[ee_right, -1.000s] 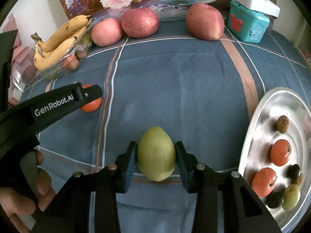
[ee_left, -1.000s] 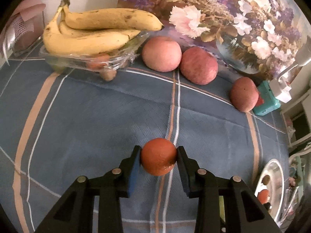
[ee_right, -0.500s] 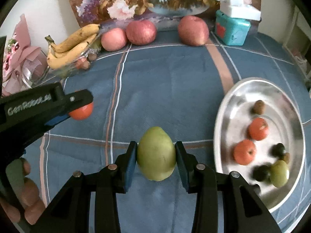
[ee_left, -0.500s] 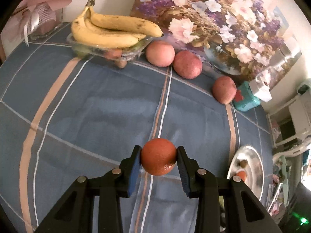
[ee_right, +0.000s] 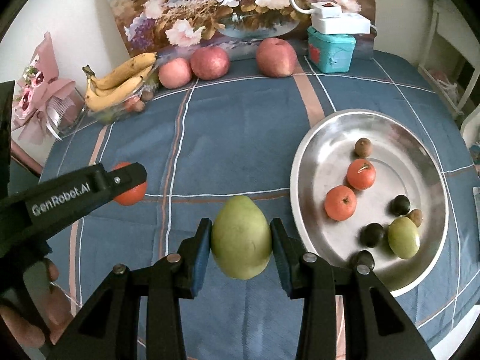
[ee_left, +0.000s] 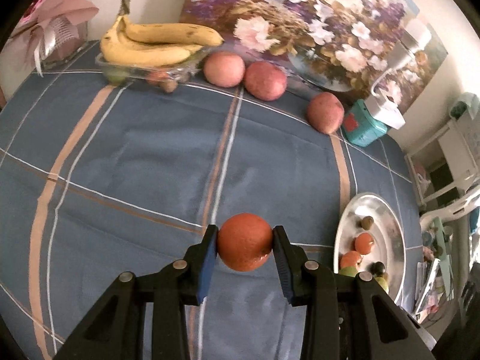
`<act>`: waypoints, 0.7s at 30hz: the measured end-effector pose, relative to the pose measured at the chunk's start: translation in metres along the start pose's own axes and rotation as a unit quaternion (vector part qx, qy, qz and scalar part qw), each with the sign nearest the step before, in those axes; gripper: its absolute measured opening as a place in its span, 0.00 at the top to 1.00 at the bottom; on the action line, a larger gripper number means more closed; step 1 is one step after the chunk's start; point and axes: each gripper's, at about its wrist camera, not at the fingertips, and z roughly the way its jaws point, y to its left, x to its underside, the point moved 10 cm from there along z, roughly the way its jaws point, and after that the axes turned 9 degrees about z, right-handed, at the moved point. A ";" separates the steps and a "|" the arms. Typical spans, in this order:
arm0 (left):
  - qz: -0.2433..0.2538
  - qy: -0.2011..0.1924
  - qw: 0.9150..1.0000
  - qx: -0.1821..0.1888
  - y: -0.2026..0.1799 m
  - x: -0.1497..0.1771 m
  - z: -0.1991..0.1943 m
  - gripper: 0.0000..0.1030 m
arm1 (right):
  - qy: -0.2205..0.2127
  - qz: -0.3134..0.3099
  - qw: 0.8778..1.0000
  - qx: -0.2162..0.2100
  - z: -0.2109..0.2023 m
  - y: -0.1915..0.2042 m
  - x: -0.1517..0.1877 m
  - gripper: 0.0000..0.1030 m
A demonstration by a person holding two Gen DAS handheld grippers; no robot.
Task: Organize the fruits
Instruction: 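Carry the tangerine and green pear over the steel bowl with both tools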
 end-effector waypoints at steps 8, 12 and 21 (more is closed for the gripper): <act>0.033 0.025 0.999 0.020 -0.042 0.011 0.017 0.62 | -0.001 0.063 0.998 0.013 0.002 -0.056 -0.016 0.60; 0.068 0.029 0.997 0.039 -0.075 0.018 0.020 0.62 | -0.015 0.115 0.993 0.032 -0.004 -0.099 -0.023 0.60; 0.146 0.018 0.986 0.074 -0.141 0.029 0.029 0.62 | -0.041 0.177 0.982 0.047 -0.012 -0.154 -0.032 0.60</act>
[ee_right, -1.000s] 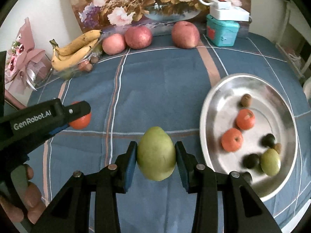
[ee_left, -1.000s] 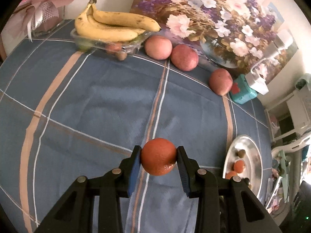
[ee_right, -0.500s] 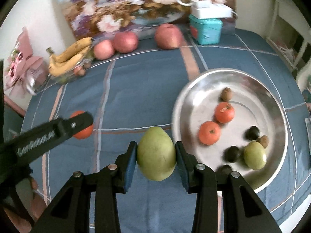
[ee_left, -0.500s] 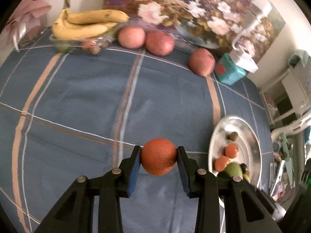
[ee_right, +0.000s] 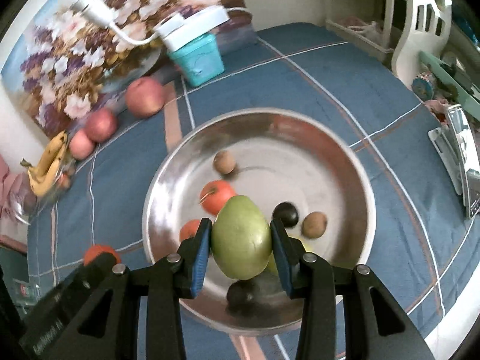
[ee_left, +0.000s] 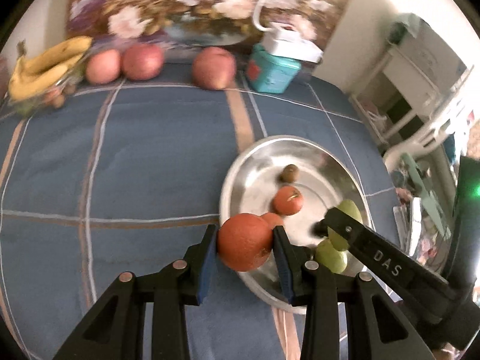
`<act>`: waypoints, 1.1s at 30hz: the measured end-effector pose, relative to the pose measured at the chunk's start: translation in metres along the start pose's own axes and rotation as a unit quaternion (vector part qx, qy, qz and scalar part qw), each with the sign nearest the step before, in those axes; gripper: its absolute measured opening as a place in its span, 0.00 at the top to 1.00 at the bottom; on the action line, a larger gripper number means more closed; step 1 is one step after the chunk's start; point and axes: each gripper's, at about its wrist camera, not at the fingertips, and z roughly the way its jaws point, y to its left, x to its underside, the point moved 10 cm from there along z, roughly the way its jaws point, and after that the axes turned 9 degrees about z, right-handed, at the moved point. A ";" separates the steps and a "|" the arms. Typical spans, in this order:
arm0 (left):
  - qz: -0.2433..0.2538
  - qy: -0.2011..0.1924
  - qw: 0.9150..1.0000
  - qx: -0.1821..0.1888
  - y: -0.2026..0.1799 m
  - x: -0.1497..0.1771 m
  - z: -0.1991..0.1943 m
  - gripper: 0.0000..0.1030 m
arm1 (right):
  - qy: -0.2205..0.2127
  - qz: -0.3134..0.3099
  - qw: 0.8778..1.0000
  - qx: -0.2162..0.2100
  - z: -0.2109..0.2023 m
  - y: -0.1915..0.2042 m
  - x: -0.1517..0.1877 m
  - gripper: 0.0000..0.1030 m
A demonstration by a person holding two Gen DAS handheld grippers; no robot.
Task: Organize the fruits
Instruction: 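Carry the tangerine and green pear over the steel bowl with both tools, then open both tools to drop the tangerine and pear into the bowl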
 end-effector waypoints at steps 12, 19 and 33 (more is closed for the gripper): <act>0.044 -0.021 0.999 -0.006 -0.013 -0.013 0.032 0.62 | -0.016 -0.003 1.000 -0.005 0.017 0.000 -0.020 0.60; 0.042 -0.017 0.999 -0.014 -0.005 -0.017 0.048 0.62 | -0.016 -0.003 1.000 0.002 0.029 0.001 -0.025 0.60; 0.053 -0.017 0.998 -0.014 -0.006 -0.017 0.043 0.59 | -0.010 0.000 1.000 0.004 0.034 0.001 -0.022 0.58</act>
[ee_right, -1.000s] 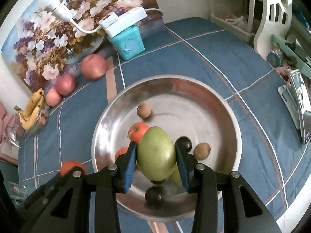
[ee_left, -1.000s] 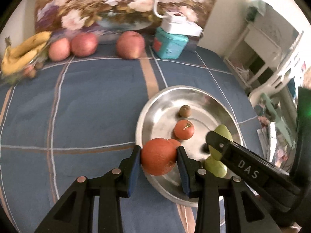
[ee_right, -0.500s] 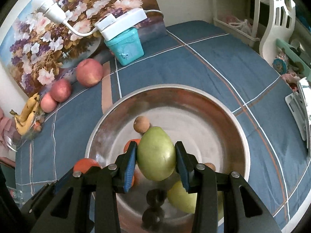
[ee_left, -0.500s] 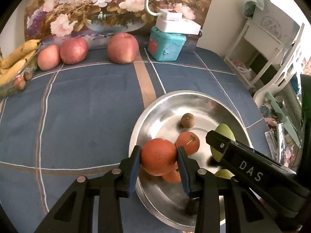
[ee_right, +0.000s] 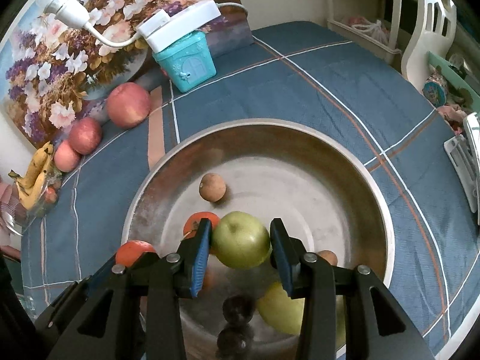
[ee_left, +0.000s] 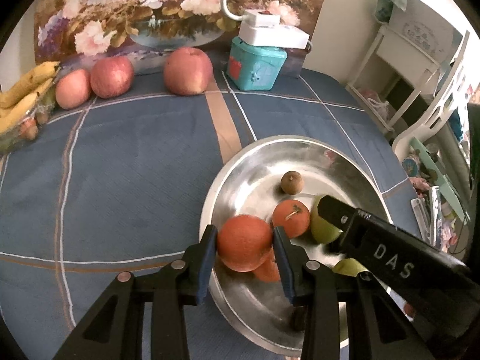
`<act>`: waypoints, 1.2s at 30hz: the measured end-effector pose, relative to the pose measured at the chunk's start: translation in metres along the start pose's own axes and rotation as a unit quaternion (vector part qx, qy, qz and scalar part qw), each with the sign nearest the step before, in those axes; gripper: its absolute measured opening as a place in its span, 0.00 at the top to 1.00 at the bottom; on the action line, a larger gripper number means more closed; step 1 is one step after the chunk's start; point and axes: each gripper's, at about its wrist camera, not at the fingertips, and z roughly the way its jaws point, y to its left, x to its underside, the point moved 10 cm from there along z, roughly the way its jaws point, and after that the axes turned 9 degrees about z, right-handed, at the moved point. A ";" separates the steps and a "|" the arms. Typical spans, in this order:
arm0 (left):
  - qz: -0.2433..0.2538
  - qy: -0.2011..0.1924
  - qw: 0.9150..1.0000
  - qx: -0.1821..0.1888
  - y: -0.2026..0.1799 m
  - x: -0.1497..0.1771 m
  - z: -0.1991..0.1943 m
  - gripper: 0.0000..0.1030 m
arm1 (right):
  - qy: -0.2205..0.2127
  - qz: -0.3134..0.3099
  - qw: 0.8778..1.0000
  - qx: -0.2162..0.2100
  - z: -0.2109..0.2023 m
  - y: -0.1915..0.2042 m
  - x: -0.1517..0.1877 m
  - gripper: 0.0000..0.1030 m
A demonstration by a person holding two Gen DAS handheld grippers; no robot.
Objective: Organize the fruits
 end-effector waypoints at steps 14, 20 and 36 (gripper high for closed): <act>-0.040 -0.004 0.999 -0.028 0.030 0.021 -0.040 0.37 | -0.009 -0.012 1.000 -0.017 -0.032 0.015 0.019 0.57; -0.078 0.000 0.994 -0.079 0.065 0.040 -0.050 0.13 | -0.009 -0.030 0.999 -0.015 -0.042 0.023 0.033 0.57; -0.112 0.004 0.980 -0.163 0.121 0.066 -0.052 0.00 | -0.001 -0.070 0.997 0.020 -0.030 0.021 0.049 0.29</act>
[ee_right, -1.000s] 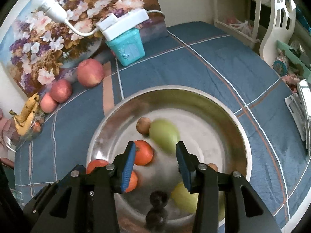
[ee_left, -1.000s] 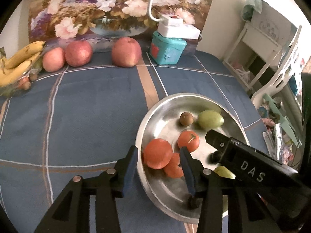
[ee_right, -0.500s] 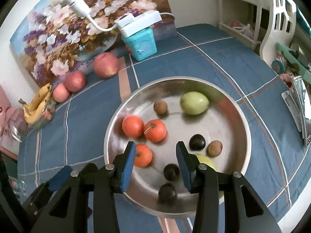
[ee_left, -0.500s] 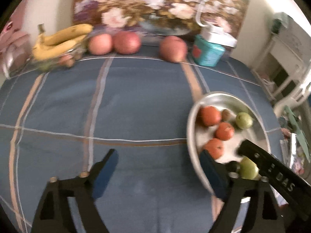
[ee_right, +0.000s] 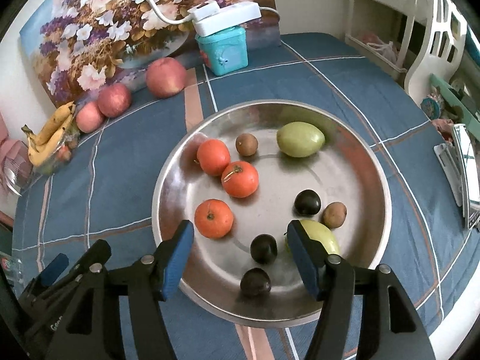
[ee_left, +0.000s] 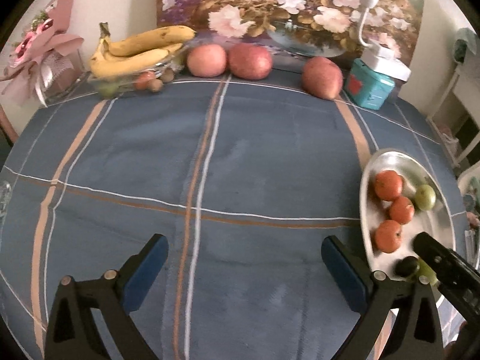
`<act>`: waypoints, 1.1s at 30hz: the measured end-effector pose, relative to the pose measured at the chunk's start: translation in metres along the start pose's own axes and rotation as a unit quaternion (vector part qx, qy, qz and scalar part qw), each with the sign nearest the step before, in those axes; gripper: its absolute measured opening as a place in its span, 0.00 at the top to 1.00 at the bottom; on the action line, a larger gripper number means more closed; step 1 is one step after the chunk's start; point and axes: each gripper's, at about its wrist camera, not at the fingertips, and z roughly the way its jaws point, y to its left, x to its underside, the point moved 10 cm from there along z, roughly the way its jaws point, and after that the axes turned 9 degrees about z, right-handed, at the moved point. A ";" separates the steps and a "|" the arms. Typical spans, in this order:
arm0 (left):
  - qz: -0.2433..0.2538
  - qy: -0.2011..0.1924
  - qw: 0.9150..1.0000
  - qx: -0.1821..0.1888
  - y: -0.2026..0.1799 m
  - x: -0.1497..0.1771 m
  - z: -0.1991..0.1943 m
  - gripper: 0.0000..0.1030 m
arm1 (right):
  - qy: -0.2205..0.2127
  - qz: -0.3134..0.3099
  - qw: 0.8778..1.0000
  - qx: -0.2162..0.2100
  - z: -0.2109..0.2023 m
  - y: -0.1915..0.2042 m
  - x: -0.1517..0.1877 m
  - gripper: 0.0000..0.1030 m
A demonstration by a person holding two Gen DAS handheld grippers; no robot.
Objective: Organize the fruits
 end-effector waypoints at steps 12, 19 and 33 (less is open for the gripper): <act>0.025 -0.009 0.999 -0.046 0.016 0.002 -0.023 0.00 | -0.026 -0.019 0.999 0.020 -0.011 -0.004 0.005 0.04; 0.028 -0.007 0.994 -0.104 0.036 0.014 -0.051 0.00 | -0.031 -0.037 0.999 0.021 -0.027 -0.001 0.020 0.04; -0.008 0.013 0.994 -0.112 0.059 0.042 -0.091 0.00 | -0.053 -0.041 0.998 0.008 -0.063 0.005 0.041 0.04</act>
